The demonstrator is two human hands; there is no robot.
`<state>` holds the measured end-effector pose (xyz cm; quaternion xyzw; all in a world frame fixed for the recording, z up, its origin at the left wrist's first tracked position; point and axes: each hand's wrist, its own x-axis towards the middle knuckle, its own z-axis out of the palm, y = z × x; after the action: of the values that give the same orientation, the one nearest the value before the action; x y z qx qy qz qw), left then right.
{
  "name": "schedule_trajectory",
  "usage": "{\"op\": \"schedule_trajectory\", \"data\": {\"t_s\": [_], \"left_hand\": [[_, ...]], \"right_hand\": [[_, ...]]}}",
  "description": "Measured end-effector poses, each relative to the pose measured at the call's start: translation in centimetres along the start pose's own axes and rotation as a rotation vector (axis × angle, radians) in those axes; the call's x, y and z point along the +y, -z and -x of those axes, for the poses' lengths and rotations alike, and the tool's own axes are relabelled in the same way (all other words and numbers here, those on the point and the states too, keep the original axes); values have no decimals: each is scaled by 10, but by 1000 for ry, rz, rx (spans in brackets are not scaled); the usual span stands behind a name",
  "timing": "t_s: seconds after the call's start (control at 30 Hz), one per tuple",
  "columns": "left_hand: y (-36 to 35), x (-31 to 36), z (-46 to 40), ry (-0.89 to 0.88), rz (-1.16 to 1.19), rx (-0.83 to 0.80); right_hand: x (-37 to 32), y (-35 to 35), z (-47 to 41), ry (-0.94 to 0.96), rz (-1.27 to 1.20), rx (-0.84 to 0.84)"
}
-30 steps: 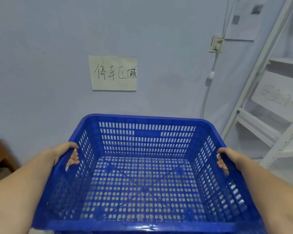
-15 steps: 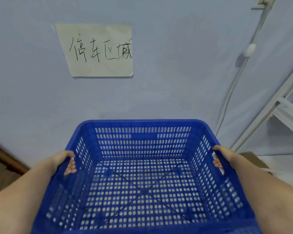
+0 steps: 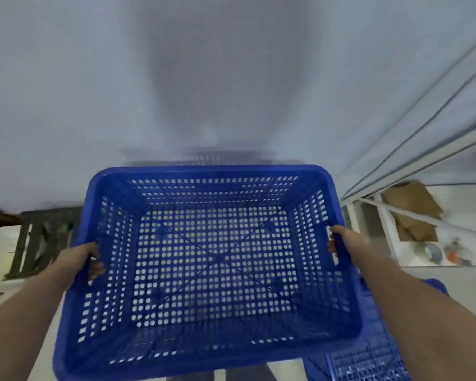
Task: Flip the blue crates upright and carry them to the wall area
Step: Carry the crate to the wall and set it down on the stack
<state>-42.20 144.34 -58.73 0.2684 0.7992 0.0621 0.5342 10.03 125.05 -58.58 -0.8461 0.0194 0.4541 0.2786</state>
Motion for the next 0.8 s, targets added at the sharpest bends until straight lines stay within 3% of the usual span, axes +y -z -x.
{"op": "schedule_trajectory", "data": {"t_s": [0.37, 0.8], "left_hand": [[-96, -32, -171, 83, 59, -62], [-177, -66, -288, 51, 143, -44]], "right_hand": [[67, -81, -145, -162, -9, 71], [133, -153, -293, -75, -26, 80]]}}
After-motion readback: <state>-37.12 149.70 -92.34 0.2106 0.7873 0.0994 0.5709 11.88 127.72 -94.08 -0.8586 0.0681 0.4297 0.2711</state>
